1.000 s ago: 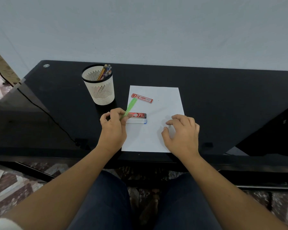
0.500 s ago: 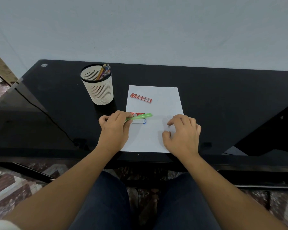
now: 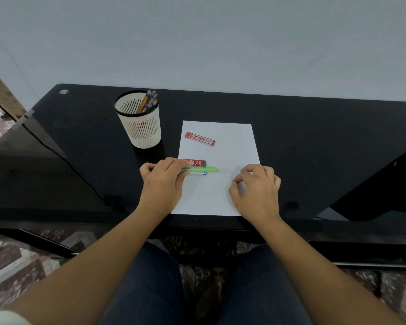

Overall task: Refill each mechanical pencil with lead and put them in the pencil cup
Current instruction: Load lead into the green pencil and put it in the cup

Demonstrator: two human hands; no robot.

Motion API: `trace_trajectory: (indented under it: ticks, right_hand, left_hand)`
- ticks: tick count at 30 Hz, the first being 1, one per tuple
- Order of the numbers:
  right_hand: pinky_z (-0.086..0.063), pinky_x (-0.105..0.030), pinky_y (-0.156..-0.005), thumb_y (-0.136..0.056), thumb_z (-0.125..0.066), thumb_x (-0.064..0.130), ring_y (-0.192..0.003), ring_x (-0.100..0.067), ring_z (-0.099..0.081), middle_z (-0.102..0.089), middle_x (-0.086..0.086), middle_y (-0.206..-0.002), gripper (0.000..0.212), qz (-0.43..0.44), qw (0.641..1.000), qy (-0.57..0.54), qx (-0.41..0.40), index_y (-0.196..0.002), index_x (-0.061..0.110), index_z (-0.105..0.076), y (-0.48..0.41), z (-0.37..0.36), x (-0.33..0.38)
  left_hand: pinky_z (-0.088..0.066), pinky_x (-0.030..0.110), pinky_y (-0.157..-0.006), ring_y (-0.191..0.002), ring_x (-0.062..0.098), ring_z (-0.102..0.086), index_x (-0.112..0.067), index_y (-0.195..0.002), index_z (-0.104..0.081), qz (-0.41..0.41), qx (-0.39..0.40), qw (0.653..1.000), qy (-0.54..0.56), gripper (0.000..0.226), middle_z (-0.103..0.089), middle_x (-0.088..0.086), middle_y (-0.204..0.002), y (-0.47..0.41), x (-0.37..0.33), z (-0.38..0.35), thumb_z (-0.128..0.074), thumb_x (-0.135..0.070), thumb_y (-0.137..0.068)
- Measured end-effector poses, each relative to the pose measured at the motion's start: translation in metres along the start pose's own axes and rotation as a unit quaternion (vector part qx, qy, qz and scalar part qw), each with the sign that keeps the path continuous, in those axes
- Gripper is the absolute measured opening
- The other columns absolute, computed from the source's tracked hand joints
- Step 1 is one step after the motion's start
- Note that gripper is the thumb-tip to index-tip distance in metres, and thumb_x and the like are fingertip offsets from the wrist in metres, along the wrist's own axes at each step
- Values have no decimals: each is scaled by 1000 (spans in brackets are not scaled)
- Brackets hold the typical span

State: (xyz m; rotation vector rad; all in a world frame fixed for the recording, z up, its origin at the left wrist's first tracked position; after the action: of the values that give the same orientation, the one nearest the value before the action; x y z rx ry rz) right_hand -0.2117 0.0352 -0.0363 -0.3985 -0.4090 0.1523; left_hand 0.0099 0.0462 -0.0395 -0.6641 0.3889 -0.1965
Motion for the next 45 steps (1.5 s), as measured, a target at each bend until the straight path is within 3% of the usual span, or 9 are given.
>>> trace_trajectory:
  ticks: [4, 10, 25, 28, 31, 36, 42, 45]
  right_hand:
    - [-27, -31, -87, -87, -65, 23, -101, -14, -40, -57, 5, -101, 4, 46, 998, -38, -22, -88, 22, -68, -1, -1, 1]
    - [-33, -32, -83, -87, -66, 17, -97, -13, -42, -59, 1, -98, 5, 76, 993, -76, -51, -91, 18, -69, 0, -2, 2]
    - [-33, -29, -80, -87, -67, 16, -95, -13, -43, -60, 1, -96, 6, 107, 989, -89, -57, -92, 16, -70, 0, -2, 1]
    - [-31, -27, -80, -89, -62, 19, -95, -12, -42, -60, 1, -95, 9, 110, 988, -93, -58, -92, 16, -70, 0, -3, 0]
    - [-29, -23, -78, -91, -50, 30, -93, -12, -43, -60, 3, -94, 24, 124, 985, -109, -57, -91, 17, -71, 0, -4, 0]
    - [-37, -27, -78, -91, -52, 31, -94, -13, -46, -61, 4, -96, 23, 141, 980, -128, -62, -93, 18, -71, 0, -4, -1]
    - [-35, -29, -80, -88, -55, 15, -98, -17, -49, -60, 6, -106, 23, 53, 995, -52, -69, -108, 21, -63, 1, -1, -1]
    - [-39, -35, -77, -85, -60, 21, -94, -20, -50, -60, 2, -104, 23, 4, 999, -4, -50, -108, 19, -65, 0, -3, -1]
  left_hand:
    - [-23, 31, -86, -82, 11, -58, -20, -98, -68, -9, 2, 1000, -2, 9, -67, -8, -101, 0, 1, -1, -66, -18, -90]
    - [-22, 31, -86, -90, 11, -62, -23, -97, -69, -32, 19, 999, 7, 21, -67, -12, -100, 1, 4, -2, -50, -31, -94]
    - [-24, 33, -86, -92, 8, -63, -25, -96, -70, -43, 28, 998, 23, 8, -69, -14, -101, 1, 6, -4, -65, -25, -90]
    - [-26, 35, -86, -90, 7, -62, -25, -95, -71, -50, 23, 998, 28, 12, -69, -15, -100, 0, 6, -5, -61, -30, -91]
    - [-26, 35, -85, -90, 5, -61, -26, -95, -72, -59, 18, 997, 35, 14, -69, -17, -99, 0, 7, -6, -59, -32, -91]
    - [-25, 34, -85, -89, 4, -61, -27, -95, -71, -61, 10, 998, 25, 11, -69, -17, -98, 0, 8, -7, -61, -30, -91]
    - [-22, 32, -85, -81, 10, -59, -24, -97, -70, -19, -23, 999, -28, 10, -67, -10, -98, 2, 4, -4, -69, -21, -87]
    - [-22, 32, -86, -81, 11, -60, -23, -97, -70, -14, -17, 999, -31, 11, -68, -9, -98, 2, 4, -3, -69, -21, -87]
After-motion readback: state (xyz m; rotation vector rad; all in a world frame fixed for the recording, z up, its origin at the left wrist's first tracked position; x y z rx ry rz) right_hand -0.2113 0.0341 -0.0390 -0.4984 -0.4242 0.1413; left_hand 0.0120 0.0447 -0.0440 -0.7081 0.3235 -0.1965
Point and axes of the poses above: each hand's wrist, its own y-axis away from the middle knuckle, its own z-axis out of the back of the hand, x = y × z, the point moved 1 cm from there along -y, towards the middle knuckle
